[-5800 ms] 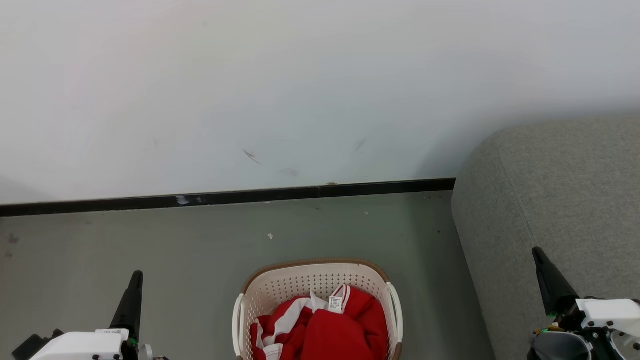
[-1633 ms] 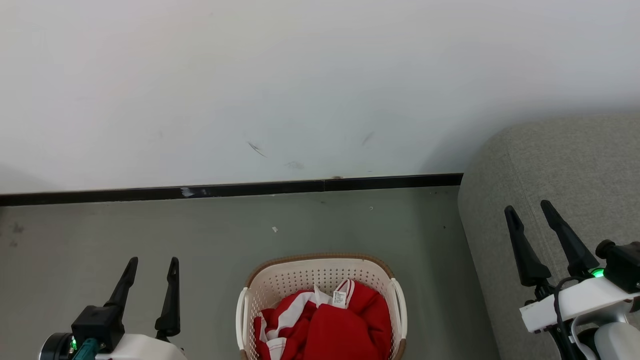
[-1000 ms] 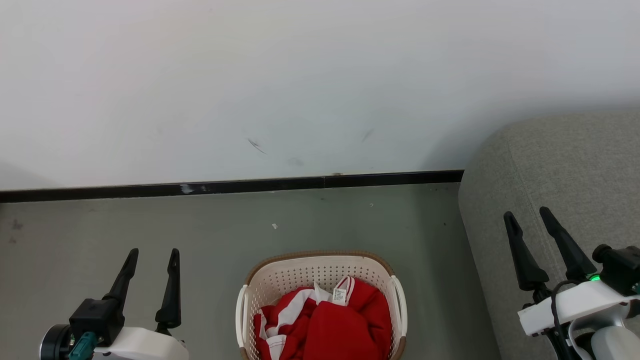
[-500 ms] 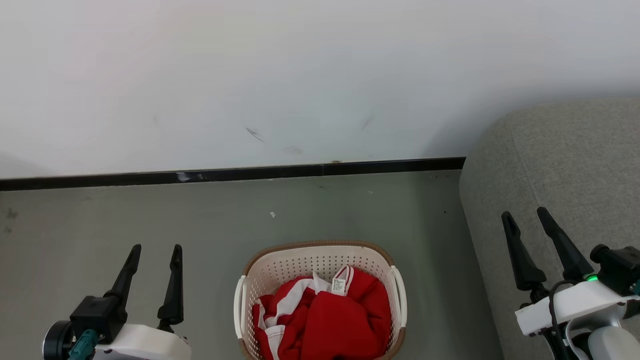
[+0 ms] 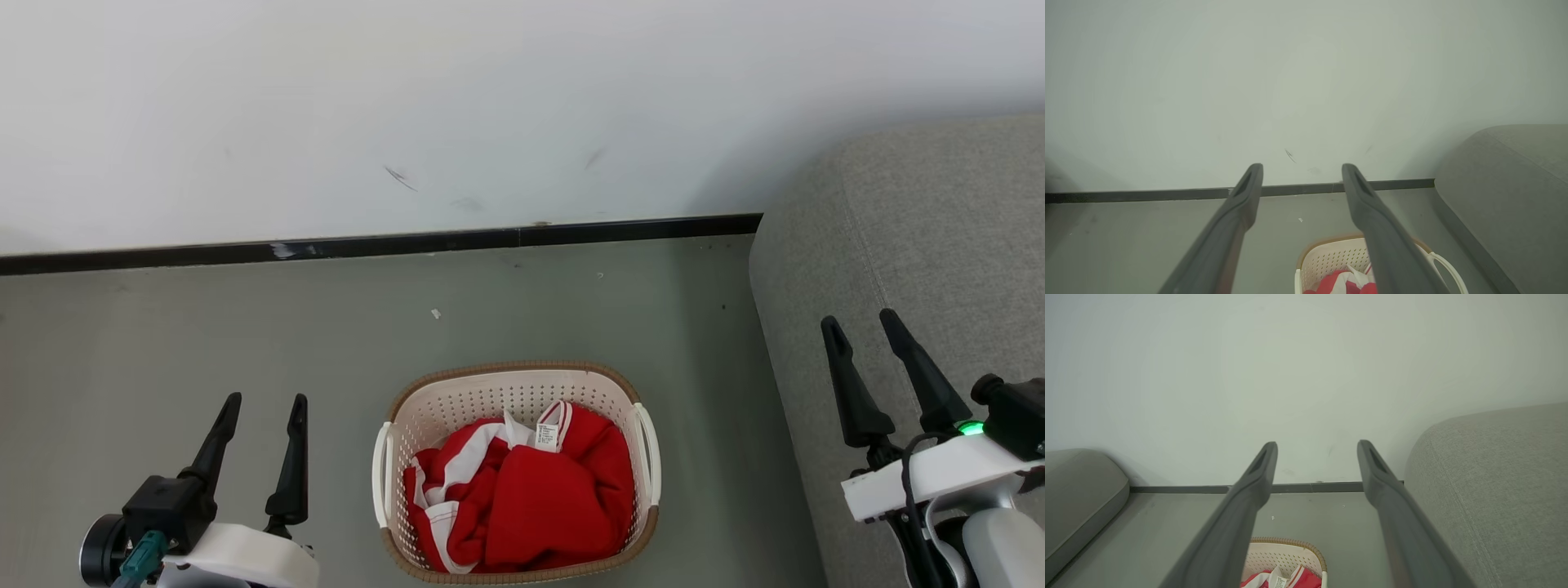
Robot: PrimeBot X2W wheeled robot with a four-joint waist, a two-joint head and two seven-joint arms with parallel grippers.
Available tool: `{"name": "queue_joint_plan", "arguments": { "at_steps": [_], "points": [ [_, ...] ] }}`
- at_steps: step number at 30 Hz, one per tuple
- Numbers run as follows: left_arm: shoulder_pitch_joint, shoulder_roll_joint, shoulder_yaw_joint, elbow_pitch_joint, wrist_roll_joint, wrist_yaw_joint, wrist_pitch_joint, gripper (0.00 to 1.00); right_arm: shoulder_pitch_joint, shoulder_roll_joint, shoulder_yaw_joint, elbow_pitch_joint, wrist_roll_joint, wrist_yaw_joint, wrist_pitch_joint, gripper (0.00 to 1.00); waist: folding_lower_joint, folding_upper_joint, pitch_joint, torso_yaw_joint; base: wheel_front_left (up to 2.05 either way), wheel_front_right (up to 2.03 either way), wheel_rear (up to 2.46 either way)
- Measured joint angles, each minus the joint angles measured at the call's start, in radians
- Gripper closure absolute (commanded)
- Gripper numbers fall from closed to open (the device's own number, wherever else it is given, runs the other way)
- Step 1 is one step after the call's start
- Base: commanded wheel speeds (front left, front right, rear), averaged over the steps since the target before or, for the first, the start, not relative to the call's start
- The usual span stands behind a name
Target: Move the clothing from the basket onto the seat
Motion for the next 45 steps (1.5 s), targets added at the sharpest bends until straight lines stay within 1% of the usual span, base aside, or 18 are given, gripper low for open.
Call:
{"name": "queue_joint_plan", "arguments": {
  "at_steps": [2,18,28,29,45],
  "points": [
    [-0.004,0.000,-0.002,0.005,0.000,-0.009,0.000,0.00,-0.012,0.000,0.000,-0.004,0.004,0.000,0.000,0.00,0.0000,0.0000,0.013,-0.003,0.00,0.00,0.00],
    [-0.085,-0.002,-0.017,0.013,0.017,-0.025,0.000,0.00,-0.063,0.001,0.001,-0.028,0.009,0.000,0.000,0.00,0.0000,0.0000,0.130,-0.029,0.00,0.00,0.00],
    [-0.152,-0.005,-0.038,0.053,0.020,-0.035,0.000,0.00,-0.098,0.001,0.001,-0.041,0.012,0.000,0.000,0.00,0.0000,0.0000,0.206,-0.048,0.00,0.00,0.00],
    [-0.160,-0.005,-0.040,0.058,0.020,-0.041,0.000,0.00,-0.104,0.001,0.001,-0.043,0.012,0.000,0.000,0.00,0.0000,0.0000,0.214,-0.050,0.00,0.00,0.00],
    [-0.284,-0.016,-0.111,0.193,0.026,-0.061,0.000,0.00,-0.183,0.013,-0.004,-0.081,0.013,0.000,-0.005,0.00,-0.0001,-0.0001,0.352,-0.079,0.00,0.00,0.00]
  ]
}}
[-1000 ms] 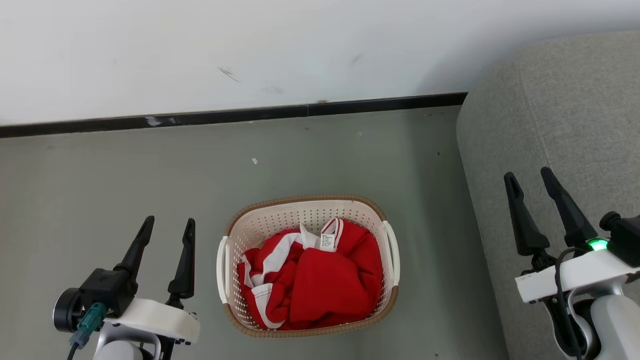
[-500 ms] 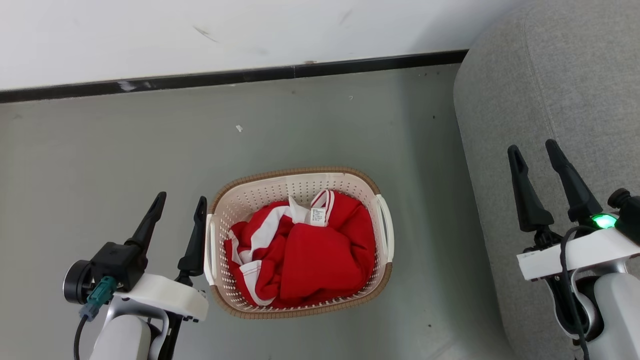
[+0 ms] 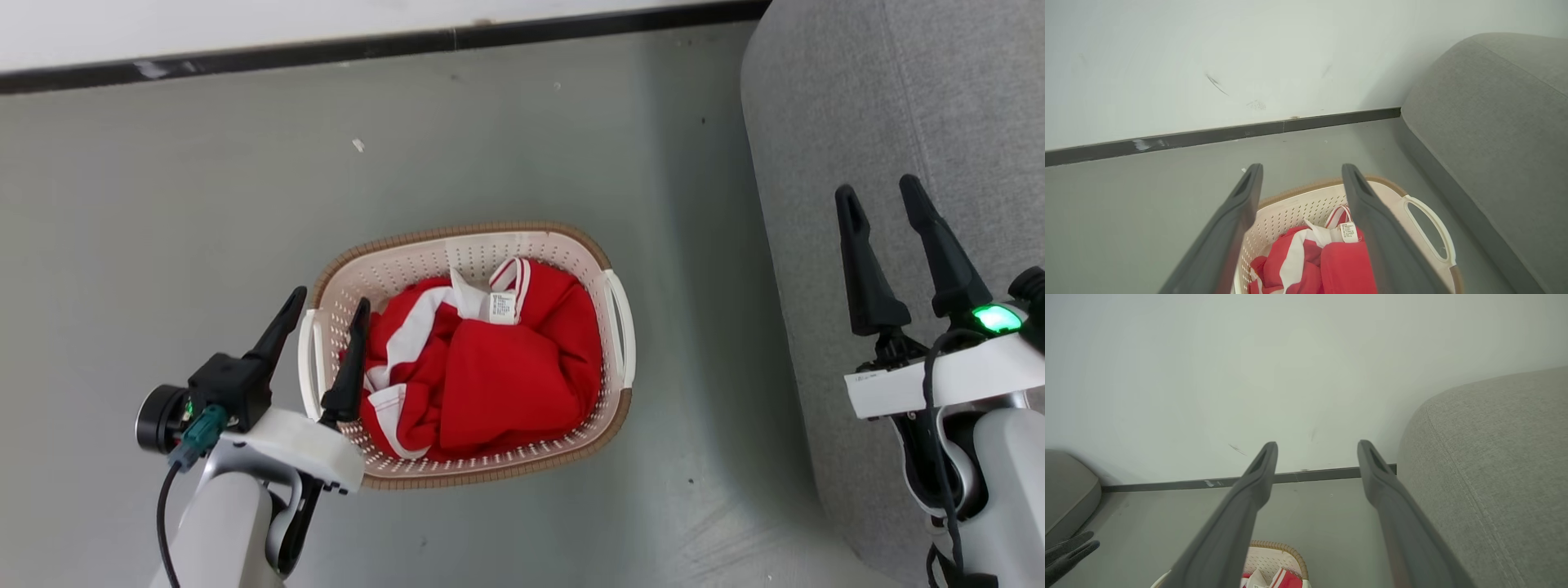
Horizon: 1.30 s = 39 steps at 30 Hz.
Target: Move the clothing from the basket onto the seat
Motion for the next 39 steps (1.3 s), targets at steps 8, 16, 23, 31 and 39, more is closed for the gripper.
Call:
{"name": "queue_joint_plan", "arguments": {
  "at_steps": [8,16,23,31,39],
  "points": [
    [-0.080,-0.005,-0.028,0.054,0.002,-0.008,0.000,0.00,-0.038,0.012,-0.005,-0.016,0.000,0.000,-0.002,0.00,0.0000,0.0000,0.061,-0.011,0.00,0.00,0.00],
    [-0.159,-0.007,-0.067,0.136,0.010,-0.016,0.002,0.00,-0.081,0.024,-0.007,-0.041,0.000,0.000,-0.003,0.00,0.0000,0.0000,0.132,-0.025,0.00,0.00,0.00],
    [-0.234,-0.008,-0.103,0.235,0.029,-0.017,0.029,0.00,-0.131,0.041,-0.016,-0.077,0.006,0.000,-0.003,0.00,0.0000,0.0001,0.200,-0.048,0.00,0.00,0.00],
    [-0.299,-0.009,-0.111,0.327,0.025,-0.019,0.047,0.00,-0.164,0.054,-0.015,-0.104,0.006,0.000,-0.003,0.00,0.0000,0.0001,0.264,-0.078,0.00,0.00,0.00],
    [-0.373,-0.010,-0.121,0.411,0.025,-0.026,0.073,0.00,-0.203,0.064,0.004,-0.118,0.009,0.000,-0.003,0.00,0.0000,0.0001,0.324,-0.107,0.00,0.00,0.00]
  ]
}}
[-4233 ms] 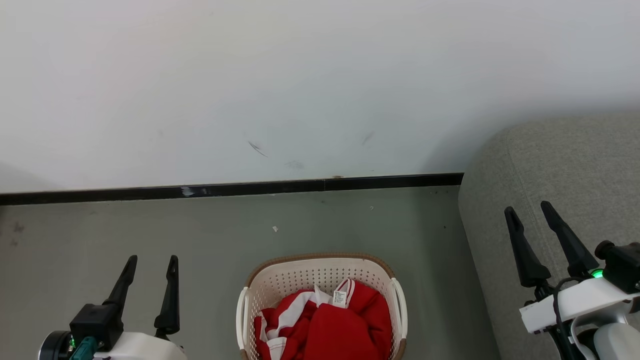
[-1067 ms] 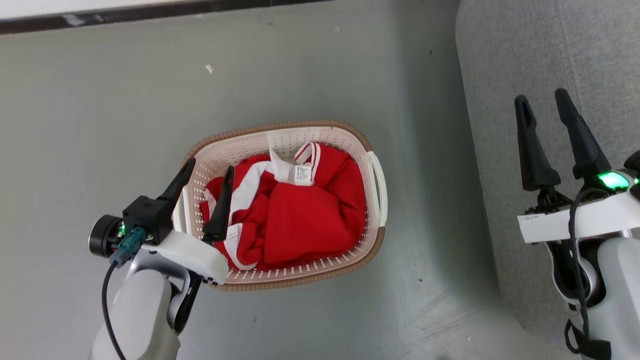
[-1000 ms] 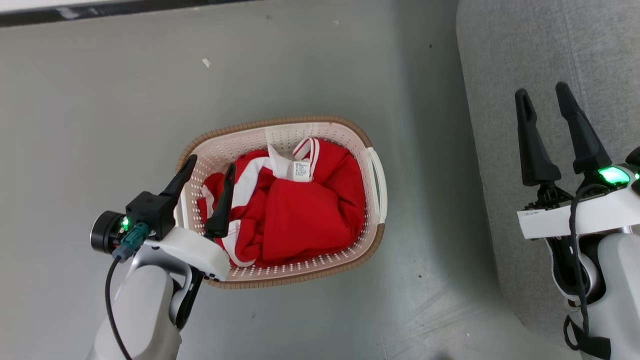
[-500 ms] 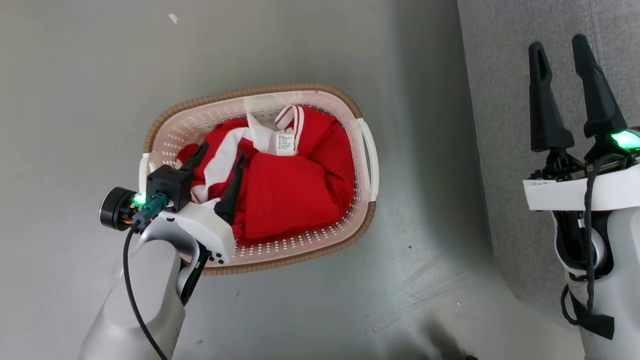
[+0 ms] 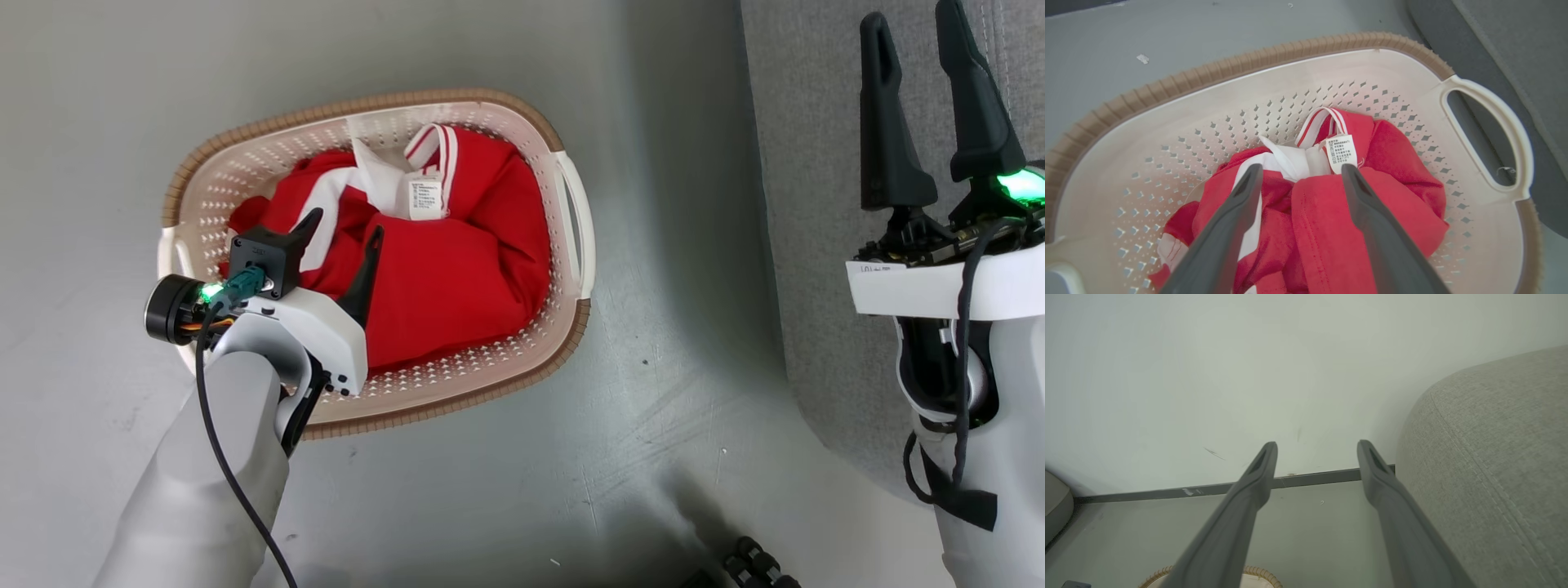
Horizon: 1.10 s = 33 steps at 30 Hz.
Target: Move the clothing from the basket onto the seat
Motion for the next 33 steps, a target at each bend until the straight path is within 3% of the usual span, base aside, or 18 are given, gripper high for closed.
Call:
{"name": "queue_joint_plan", "arguments": {
  "at_steps": [25,33],
  "points": [
    [-0.170,0.036,-0.026,0.197,-0.008,-0.005,0.078,0.00,-0.098,0.028,0.036,-0.023,0.023,0.000,0.000,0.00,0.0000,0.0000,0.140,-0.099,0.00,0.00,0.00],
    [-0.192,0.059,-0.081,0.251,0.005,-0.009,0.115,0.00,-0.118,0.032,0.058,-0.017,0.036,0.000,0.000,0.00,-0.0001,0.0000,0.153,-0.126,0.00,0.00,0.00]
  ]
}}
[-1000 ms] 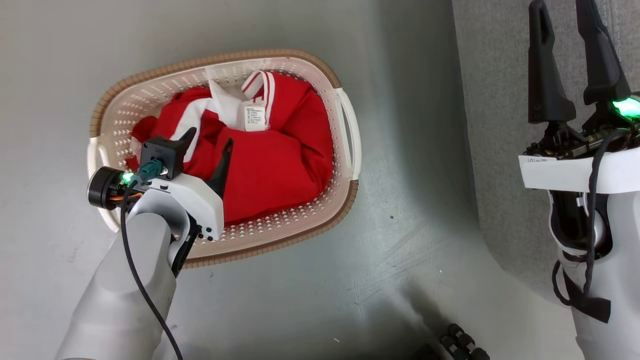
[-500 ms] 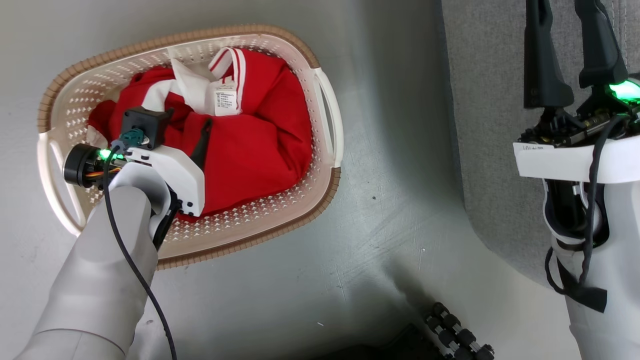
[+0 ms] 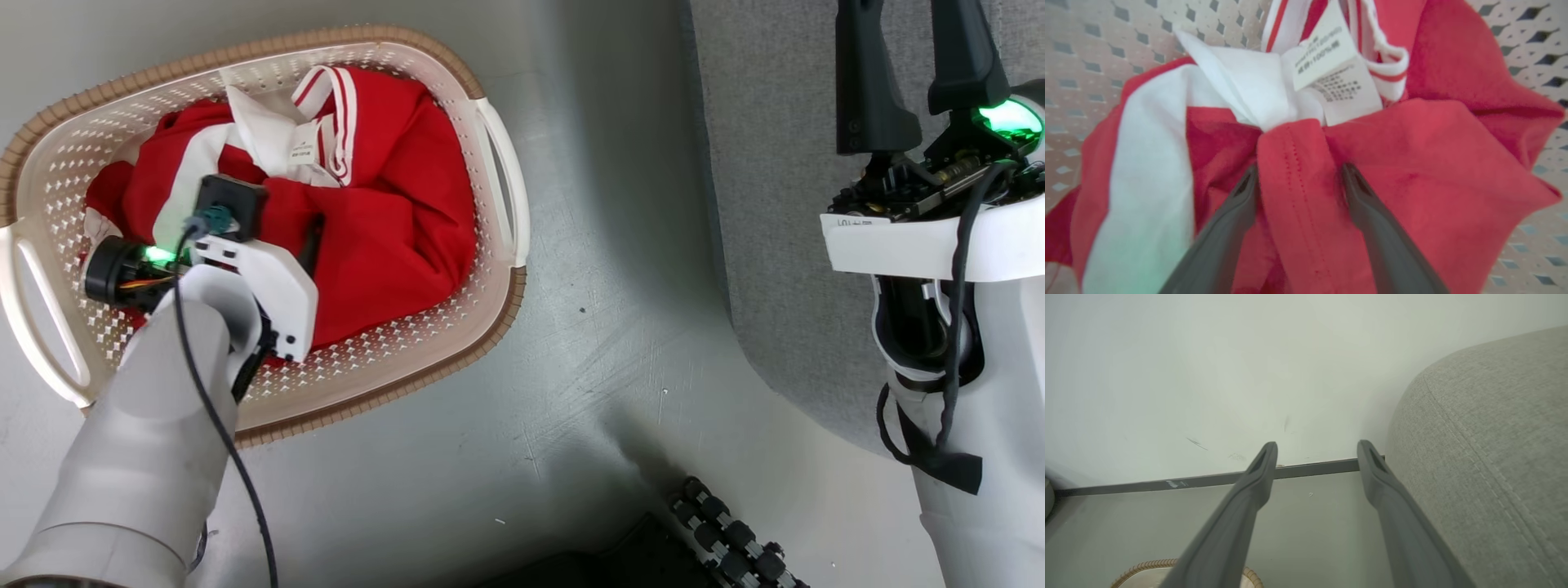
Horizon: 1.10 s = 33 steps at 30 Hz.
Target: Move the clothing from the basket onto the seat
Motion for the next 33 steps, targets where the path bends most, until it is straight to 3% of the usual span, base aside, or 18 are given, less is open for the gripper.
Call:
{"name": "queue_joint_plan", "arguments": {
  "at_steps": [4,12,13,14,15,16,33],
  "points": [
    [-0.007,-0.013,-0.054,0.021,0.008,0.000,0.021,0.00,0.000,0.001,0.000,0.002,0.000,0.000,0.000,0.00,0.0000,0.0000,0.000,-0.007,0.00,0.00,0.00],
    [-0.014,-0.004,-0.063,0.081,0.005,0.000,0.088,0.00,0.000,0.002,0.000,0.004,0.000,0.000,0.000,0.00,0.0000,0.0000,0.000,-0.011,0.00,0.00,0.00],
    [-0.016,-0.007,-0.068,0.082,0.004,0.000,0.089,0.04,0.000,0.002,0.001,0.004,0.000,0.000,0.000,0.00,0.0000,0.0000,0.000,-0.012,0.00,0.00,0.00],
    [-0.020,-0.009,-0.073,0.082,0.003,0.000,0.093,0.49,0.000,0.002,0.000,0.004,0.001,0.000,0.000,0.00,-0.0001,0.0000,0.000,-0.012,0.00,0.00,0.00],
    [-0.020,-0.009,-0.073,0.082,0.003,0.000,0.093,0.83,0.000,0.002,0.000,0.004,0.001,0.000,0.000,0.00,-0.0001,0.0000,0.000,-0.012,0.00,0.00,0.00],
    [-0.025,-0.011,-0.077,0.082,0.000,0.000,0.096,1.00,0.000,0.002,0.000,0.004,0.004,0.000,0.000,0.00,0.0000,0.0000,0.000,-0.013,0.00,0.00,0.00],
    [-0.047,-0.018,-0.110,0.068,-0.082,0.000,0.067,1.00,-0.013,0.003,-0.016,0.004,0.027,0.000,0.000,0.00,0.0000,0.0000,-0.009,-0.011,0.00,0.00,0.00]
  ]
}}
